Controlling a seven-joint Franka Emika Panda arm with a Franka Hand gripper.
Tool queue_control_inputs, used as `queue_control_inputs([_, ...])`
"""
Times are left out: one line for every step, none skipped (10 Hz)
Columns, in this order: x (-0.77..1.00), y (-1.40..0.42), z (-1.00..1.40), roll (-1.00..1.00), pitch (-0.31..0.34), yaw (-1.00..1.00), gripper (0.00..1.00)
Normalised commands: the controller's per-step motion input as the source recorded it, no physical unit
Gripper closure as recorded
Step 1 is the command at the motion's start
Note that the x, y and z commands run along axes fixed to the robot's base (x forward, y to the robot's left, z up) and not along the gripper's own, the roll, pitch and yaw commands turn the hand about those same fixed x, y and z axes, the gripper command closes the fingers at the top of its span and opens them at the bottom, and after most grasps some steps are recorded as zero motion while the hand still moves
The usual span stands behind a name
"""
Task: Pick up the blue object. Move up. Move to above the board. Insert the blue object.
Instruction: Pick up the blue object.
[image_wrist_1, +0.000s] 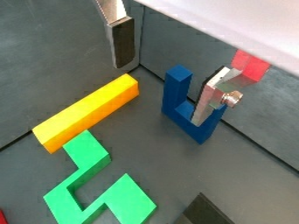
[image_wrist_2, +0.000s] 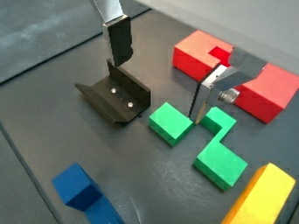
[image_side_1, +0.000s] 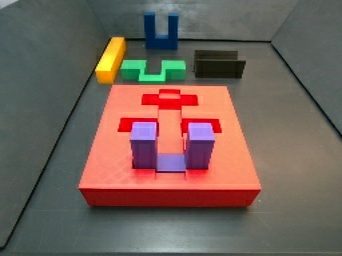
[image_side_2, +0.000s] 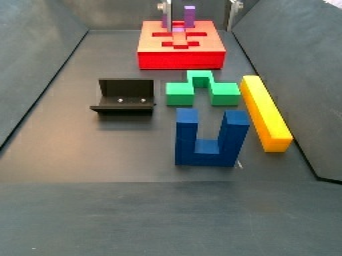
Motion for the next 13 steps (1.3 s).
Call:
queue_control_inputs([0.67, 0.48, -0.17, 0.07, 0.149, 0.0, 0.0])
queue_control_inputs([0.76, 0.53, -0.15, 0.06, 0.177, 0.0, 0.0])
queue_control_inputs([0.74, 0.52, -0.15, 0.06, 0.173, 0.0, 0.0])
queue_control_inputs([0.67, 0.58, -0.18, 0.05, 0.143, 0.0, 0.0])
queue_control_inputs([0.57, 0.64, -0.16, 0.02, 0.107, -0.04, 0.0])
queue_control_inputs([0.57, 0.61, -0.16, 0.0, 0.079, -0.05, 0.0])
queue_control_inputs([0.52, 0.62, -0.17, 0.0, 0.047, -0.04, 0.0])
queue_control_inputs([0.34, 0.59, -0.24, 0.0, 0.0, 0.0, 0.0])
queue_control_inputs([0.19, 0.61, -0.44, 0.0, -0.007, -0.01, 0.0])
queue_control_inputs([0.14, 0.48, -0.66, 0.0, -0.083, -0.13, 0.0])
queue_control_inputs([0.16, 0.34, -0.65, 0.03, -0.09, -0.21, 0.0])
queue_control_inputs([0.0, 0.19, -0.51, 0.0, -0.083, -0.29, 0.0])
queue_control_inputs([-0.1, 0.14, -0.11, -0.05, -0.029, -0.25, 0.0])
